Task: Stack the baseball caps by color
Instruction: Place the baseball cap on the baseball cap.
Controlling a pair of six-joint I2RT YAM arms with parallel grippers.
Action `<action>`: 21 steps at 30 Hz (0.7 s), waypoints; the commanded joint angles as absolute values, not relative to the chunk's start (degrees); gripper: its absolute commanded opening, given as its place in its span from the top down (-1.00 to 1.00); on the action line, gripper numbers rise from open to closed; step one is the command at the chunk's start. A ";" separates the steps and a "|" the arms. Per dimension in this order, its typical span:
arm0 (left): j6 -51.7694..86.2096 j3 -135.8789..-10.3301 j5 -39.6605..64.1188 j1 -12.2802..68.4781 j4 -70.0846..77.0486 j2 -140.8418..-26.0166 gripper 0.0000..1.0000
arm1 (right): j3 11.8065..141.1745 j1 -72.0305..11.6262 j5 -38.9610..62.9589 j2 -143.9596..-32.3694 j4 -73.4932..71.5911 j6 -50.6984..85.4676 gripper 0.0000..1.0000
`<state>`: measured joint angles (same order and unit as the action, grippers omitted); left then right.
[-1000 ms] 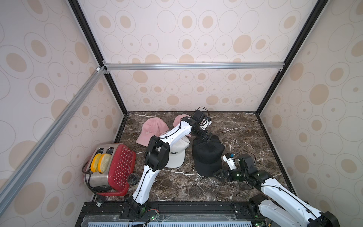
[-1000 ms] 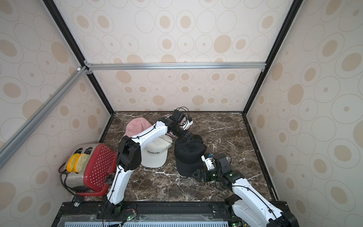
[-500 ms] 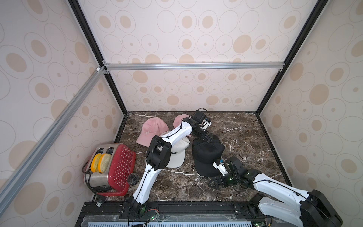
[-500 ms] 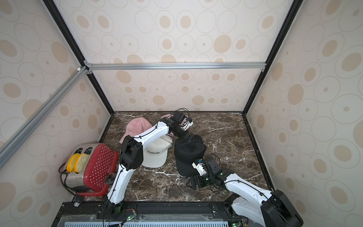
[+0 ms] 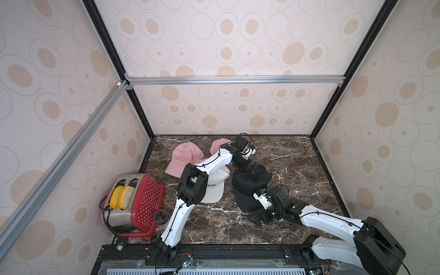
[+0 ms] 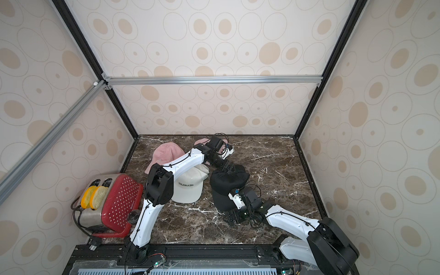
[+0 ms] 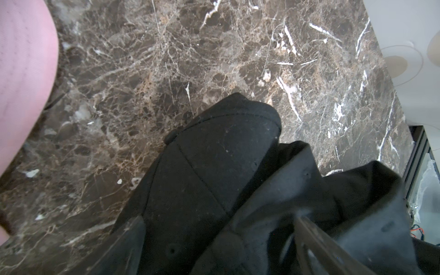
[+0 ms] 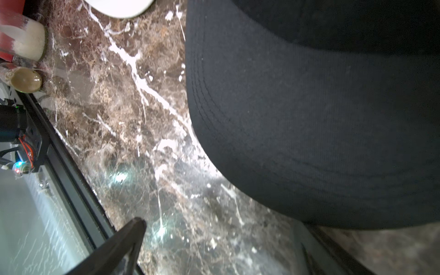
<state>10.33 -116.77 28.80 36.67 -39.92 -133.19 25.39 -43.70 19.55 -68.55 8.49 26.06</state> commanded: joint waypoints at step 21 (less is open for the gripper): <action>8.10 -115.89 23.23 36.39 -44.92 -119.87 -0.98 | 23.51 -43.84 13.98 -65.75 10.20 25.88 -1.00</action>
<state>6.09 -117.62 20.95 36.60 -44.27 -123.94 23.92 -43.70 14.90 -65.49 9.47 25.89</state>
